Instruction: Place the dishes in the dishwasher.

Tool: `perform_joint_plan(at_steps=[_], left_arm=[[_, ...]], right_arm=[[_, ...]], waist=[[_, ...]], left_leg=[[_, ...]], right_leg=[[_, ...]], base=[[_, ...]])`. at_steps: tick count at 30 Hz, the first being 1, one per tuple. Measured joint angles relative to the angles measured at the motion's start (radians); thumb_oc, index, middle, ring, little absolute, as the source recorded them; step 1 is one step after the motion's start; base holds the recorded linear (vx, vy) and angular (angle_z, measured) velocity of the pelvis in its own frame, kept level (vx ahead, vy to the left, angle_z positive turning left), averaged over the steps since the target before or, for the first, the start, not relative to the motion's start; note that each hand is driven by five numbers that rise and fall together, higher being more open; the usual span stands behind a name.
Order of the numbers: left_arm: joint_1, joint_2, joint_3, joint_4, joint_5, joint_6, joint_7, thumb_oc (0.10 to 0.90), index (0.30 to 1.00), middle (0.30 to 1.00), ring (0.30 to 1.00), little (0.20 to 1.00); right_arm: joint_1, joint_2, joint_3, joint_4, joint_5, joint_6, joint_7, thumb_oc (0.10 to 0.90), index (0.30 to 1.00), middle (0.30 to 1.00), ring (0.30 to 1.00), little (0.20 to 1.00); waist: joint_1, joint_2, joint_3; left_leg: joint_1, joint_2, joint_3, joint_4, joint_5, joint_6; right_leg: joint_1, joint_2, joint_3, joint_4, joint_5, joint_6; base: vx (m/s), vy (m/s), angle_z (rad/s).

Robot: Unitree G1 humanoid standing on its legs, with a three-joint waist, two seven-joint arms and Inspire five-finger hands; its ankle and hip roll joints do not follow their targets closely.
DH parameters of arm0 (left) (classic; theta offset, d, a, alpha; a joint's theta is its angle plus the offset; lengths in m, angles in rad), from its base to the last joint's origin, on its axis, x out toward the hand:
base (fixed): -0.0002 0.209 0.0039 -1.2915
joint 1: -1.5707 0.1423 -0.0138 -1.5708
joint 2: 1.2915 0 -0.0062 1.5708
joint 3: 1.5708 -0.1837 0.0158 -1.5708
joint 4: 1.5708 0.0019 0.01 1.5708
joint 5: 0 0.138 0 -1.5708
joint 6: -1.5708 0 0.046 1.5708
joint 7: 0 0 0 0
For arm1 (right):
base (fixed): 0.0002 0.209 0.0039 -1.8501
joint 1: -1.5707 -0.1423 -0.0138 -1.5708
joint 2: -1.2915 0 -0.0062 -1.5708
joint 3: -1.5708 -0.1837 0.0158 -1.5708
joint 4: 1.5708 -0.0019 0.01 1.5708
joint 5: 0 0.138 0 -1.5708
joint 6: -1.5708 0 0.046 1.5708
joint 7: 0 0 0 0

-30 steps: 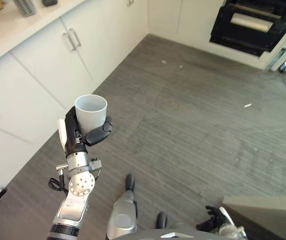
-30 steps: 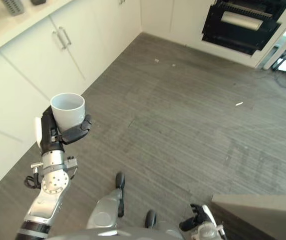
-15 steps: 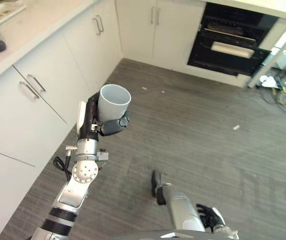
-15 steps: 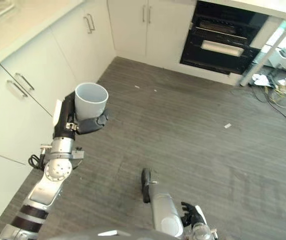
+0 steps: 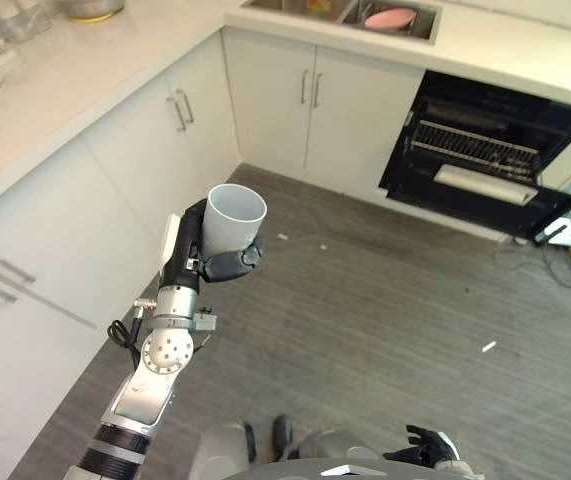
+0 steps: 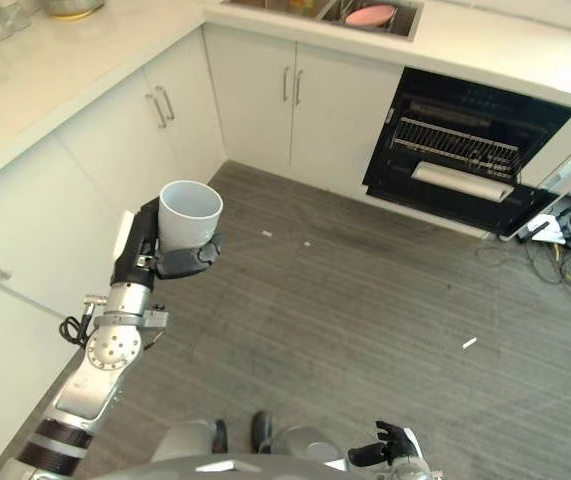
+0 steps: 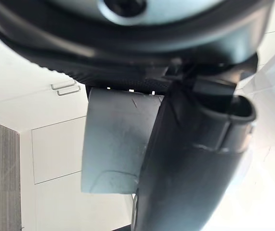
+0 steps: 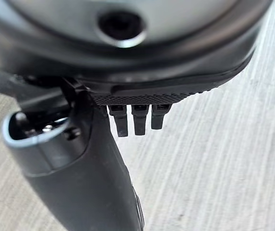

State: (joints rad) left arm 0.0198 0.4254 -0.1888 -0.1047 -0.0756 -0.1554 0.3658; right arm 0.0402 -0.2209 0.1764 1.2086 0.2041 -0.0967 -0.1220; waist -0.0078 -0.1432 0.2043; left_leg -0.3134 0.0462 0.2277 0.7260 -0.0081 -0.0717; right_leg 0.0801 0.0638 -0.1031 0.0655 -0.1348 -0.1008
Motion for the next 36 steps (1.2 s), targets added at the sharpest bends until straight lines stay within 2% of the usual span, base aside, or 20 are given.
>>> perform_joint_plan(at_steps=[3, 5, 7, 9, 10, 11, 14, 15, 17, 18, 19, 20, 21, 22, 24, 25, 26, 28, 31, 36], left_arm=[[0.014, -0.018, 0.012, 0.028, -0.016, -0.011, 0.005, 0.4, 0.3, 0.3, 0.3, 0.3], [0.031, -0.014, 0.005, 0.054, -0.014, -0.008, -0.003, 0.4, 0.3, 0.3, 0.3, 0.3], [0.051, -0.019, 0.002, 0.042, -0.011, -0.009, -0.002, 0.4, 0.3, 0.3, 0.3, 0.3], [0.077, -0.001, 0.006, 0.036, -0.012, 0.006, 0.001, 0.4, 0.3, 0.3, 0.3, 0.3], [0.069, 0.025, 0.006, 0.036, -0.012, 0.022, -0.001, 0.4, 0.3, 0.3, 0.3, 0.3], [0.055, 0.043, -0.002, 0.035, -0.012, 0.031, -0.01, 0.4, 0.3, 0.3, 0.3, 0.3], [-0.031, 0.049, -0.022, 0.036, -0.011, 0.034, -0.025, 0.4, 0.3, 0.3, 0.3, 0.3], [-0.065, 0.056, -0.021, 0.036, -0.011, 0.032, -0.028, 0.4, 0.3, 0.3, 0.3, 0.3], [-0.1, 0.083, -0.037, 0.016, -0.007, 0.024, -0.032, 0.4, 0.3, 0.3, 0.3, 0.3], [-0.077, 0.076, -0.042, -0.013, 0.0, 0.018, -0.03, 0.4, 0.3, 0.3, 0.3, 0.3], [-0.069, 0.07, -0.046, -0.035, 0.002, 0.011, -0.028, 0.4, 0.3, 0.3, 0.3, 0.3], [-0.084, 0.087, -0.052, -0.017, 0.009, -0.01, -0.027, 0.4, 0.3, 0.3, 0.3, 0.3], [-0.105, 0.084, -0.046, -0.01, 0.01, -0.004, -0.03, 0.4, 0.3, 0.3, 0.3, 0.3], [-0.122, 0.046, -0.028, -0.009, 0.01, -0.002, -0.021, 0.4, 0.3, 0.3, 0.3, 0.3], [-0.121, 0.054, -0.027, 0.023, 0.011, -0.001, -0.027, 0.4, 0.3, 0.3, 0.3, 0.3], [-0.121, 0.054, -0.027, 0.023, 0.011, -0.001, -0.027, 0.4, 0.3, 0.3, 0.3, 0.3], [-0.071, 0.072, -0.009, 0.05, 0.012, 0.008, -0.027, 0.4, 0.3, 0.3, 0.3, 0.3], [-0.009, 0.018, -0.001, 0.056, 0.018, 0.016, -0.029, 0.4, 0.3, 0.3, 0.3, 0.3], [0.026, 0.009, 0.002, 0.055, 0.028, 0.02, -0.025, 0.4, 0.3, 0.3, 0.3, 0.3], [0.041, 0.016, 0.008, 0.041, 0.03, 0.026, -0.025, 0.4, 0.3, 0.3, 0.3, 0.3]], right_arm=[[-0.029, -0.043, 0.04, -0.023, 0.015, -0.001, 0.002, 0.8, 0.9, 0.9, 0.9, 0.9], [-0.028, -0.048, 0.066, -0.028, 0.015, -0.002, 0.003, 0.8, 0.9, 0.9, 0.9, 0.9], [-0.039, -0.048, 0.06, -0.003, 0.011, -0.001, 0.002, 0.8, 0.9, 0.9, 0.9, 0.9], [-0.034, -0.026, 0.057, 0.003, -0.006, -0.009, 0.002, 0.8, 0.9, 0.9, 0.9, 0.9], [-0.034, -0.001, 0.047, 0.001, -0.008, -0.024, 0.001, 0.8, 0.9, 0.9, 0.9, 0.9], [-0.027, 0.006, 0.032, -0.003, -0.008, -0.043, 0.0, 0.8, 0.9, 0.9, 0.9, 0.9], [-0.021, 0.016, -0.009, 0.012, -0.003, -0.038, 0.004, 0.8, 0.9, 0.9, 0.9, 0.9], [-0.011, 0.039, -0.011, 0.022, 0.011, -0.037, 0.003, 0.8, 0.9, 0.9, 0.9, 0.9], [0.034, 0.094, -0.008, 0.024, 0.043, -0.028, 0.01, 0.8, 0.9, 0.9, 0.9, 0.9], [0.06, 0.072, 0.023, 0.016, 0.035, -0.018, 0.005, 0.8, 0.9, 0.9, 0.9, 0.9], [0.077, 0.011, 0.056, 0.007, 0.026, -0.017, 0.005, 0.8, 0.9, 0.9, 0.9, 0.9], [0.084, -0.003, 0.043, 0.003, 0.013, -0.014, 0.002, 0.8, 0.9, 0.9, 0.9, 0.9], [0.081, -0.006, 0.04, -0.009, 0.01, -0.009, 0.001, 0.8, 0.9, 0.9, 0.9, 0.9], [0.072, -0.01, 0.037, -0.013, 0.001, 0.006, 0.003, 0.8, 0.9, 0.9, 0.9, 0.9], [0.057, 0.017, 0.055, -0.011, -0.008, 0.011, 0.007, 0.8, 0.9, 0.9, 0.9, 0.9], [0.057, 0.017, 0.055, -0.011, -0.008, 0.011, 0.007, 0.8, 0.9, 0.9, 0.9, 0.9], [0.077, 0.062, 0.088, -0.012, -0.015, 0.016, 0.008, 0.8, 0.9, 0.9, 0.9, 0.9], [0.11, 0.043, 0.089, 0.006, -0.036, 0.01, 0.005, 0.8, 0.9, 0.9, 0.9, 0.9], [0.093, -0.003, 0.078, 0.026, -0.035, 0.011, 0.002, 0.8, 0.9, 0.9, 0.9, 0.9], [0.084, -0.004, 0.037, 0.027, -0.022, 0.001, 0.0, 0.8, 0.9, 0.9, 0.9, 0.9]], waist=[[0.03, 0.065, 0.006], [0.033, 0.074, -0.024], [0.074, 0.09, -0.028], [0.099, 0.033, -0.036], [0.082, 0.0, -0.036], [0.067, 0.001, -0.036], [0.02, 0.05, -0.023], [0.011, 0.046, -0.02], [-0.005, 0.037, 0.004], [0.0, 0.058, 0.0], [0.003, 0.13, -0.004], [-0.008, 0.131, -0.011], [-0.039, 0.1, -0.017], [-0.063, 0.126, 0.001], [-0.032, 0.11, 0.012], [-0.032, 0.11, 0.012], [-0.002, 0.024, -0.004], [0.006, 0.053, -0.025], [0.015, 0.119, -0.028], [0.012, 0.12, -0.073]], left_leg=[[-0.005, -0.017, -0.052, -0.553, 0.056, 0.051], [0.002, -0.089, -0.172, -0.835, 0.116, 0.086], [-0.023, -0.126, -0.334, -0.832, 0.14, 0.079], [0.048, -0.146, -0.337, -0.81, 0.349, 0.087], [0.07, -0.159, -0.317, -0.79, 0.319, 0.119], [0.1, -0.149, -0.307, -0.794, 0.284, 0.144], [0.195, -0.087, -0.285, -0.79, 0.23, 0.201], [0.205, -0.071, -0.275, -0.72, 0.194, 0.192], [0.109, -0.042, -0.18, -0.377, 0.044, 0.153], [0.194, -0.048, -0.16, -0.587, 0.055, 0.199], [0.256, -0.006, -0.156, -0.695, 0.081, 0.281], [0.319, -0.021, -0.144, -0.745, 0.044, 0.124], [0.345, -0.052, -0.145, -0.758, 0.03, 0.144], [0.374, -0.047, -0.128, -0.791, 0.016, 0.158], [0.411, -0.048, -0.093, -0.755, -0.004, 0.066], [0.411, -0.048, -0.093, -0.755, -0.004, 0.066], [0.407, -0.092, -0.072, -0.619, -0.051, 0.011], [0.31, 0.002, -0.102, -0.595, -0.099, 0.008], [0.244, 0.081, -0.102, -0.726, 0.097, 0.022], [0.312, 0.034, -0.096, -0.789, 0.105, 0.012]], right_leg=[[0.151, 0.043, 0.106, -0.075, -0.011, -0.028], [0.245, 0.037, 0.187, -0.104, -0.041, 0.022], [0.333, 0.026, 0.325, -0.09, -0.072, 0.077], [0.394, -0.034, 0.426, -0.012, -0.1, 0.15], [0.351, -0.05, 0.427, 0.109, -0.097, 0.208], [0.311, -0.065, 0.372, 0.149, -0.15, 0.192], [0.15, -0.102, 0.276, 0.24, -0.158, 0.219], [0.051, -0.102, 0.28, 0.329, -0.105, 0.245], [-0.084, -0.075, 0.249, 0.549, 0.228, 0.293], [-0.13, -0.099, 0.171, 0.662, 0.286, 0.344], [-0.166, -0.11, 0.041, 0.742, 0.181, 0.331], [-0.203, -0.178, -0.048, 0.754, 0.112, 0.315], [-0.236, -0.187, -0.037, 0.696, 0.033, 0.298], [-0.308, -0.131, -0.068, 0.569, -0.066, 0.241], [-0.303, -0.101, -0.179, 0.312, 0.018, 0.138], [-0.303, -0.101, -0.179, 0.312, 0.018, 0.138], [-0.232, -0.137, -0.253, 0.135, 0.136, -0.02], [-0.132, -0.107, -0.232, 0.046, 0.112, 0.022], [-0.062, -0.057, -0.216, -0.001, 0.088, 0.046], [-0.003, -0.094, -0.187, -0.014, 0.036, 0.123]], base=[[0.55, 0.173, -0.83], [0.56, 0.129, -0.76], [0.43, 0.229, -1.3], [0.32, 0.288, -1.36], [0.26, 0.284, -0.87], [0.26, 0.292, -0.53], [0.19, 0.277, -0.65], [0.18, 0.376, -1.05], [0.25, 0.482, -0.99], [0.21, 0.381, -1.28], [0.13, 0.179, -1.31], [0.23, 0.267, -0.77], [0.18, 0.204, -0.39], [0.1, 0.123, -0.32], [0.01, 0.013, -0.53], [0.02, -0.011, -0.78], [0.06, -0.003, -0.58], [0.08, -0.008, -0.34], [0.06, -0.01, -0.29], [0.01, -0.023, 0.04]])
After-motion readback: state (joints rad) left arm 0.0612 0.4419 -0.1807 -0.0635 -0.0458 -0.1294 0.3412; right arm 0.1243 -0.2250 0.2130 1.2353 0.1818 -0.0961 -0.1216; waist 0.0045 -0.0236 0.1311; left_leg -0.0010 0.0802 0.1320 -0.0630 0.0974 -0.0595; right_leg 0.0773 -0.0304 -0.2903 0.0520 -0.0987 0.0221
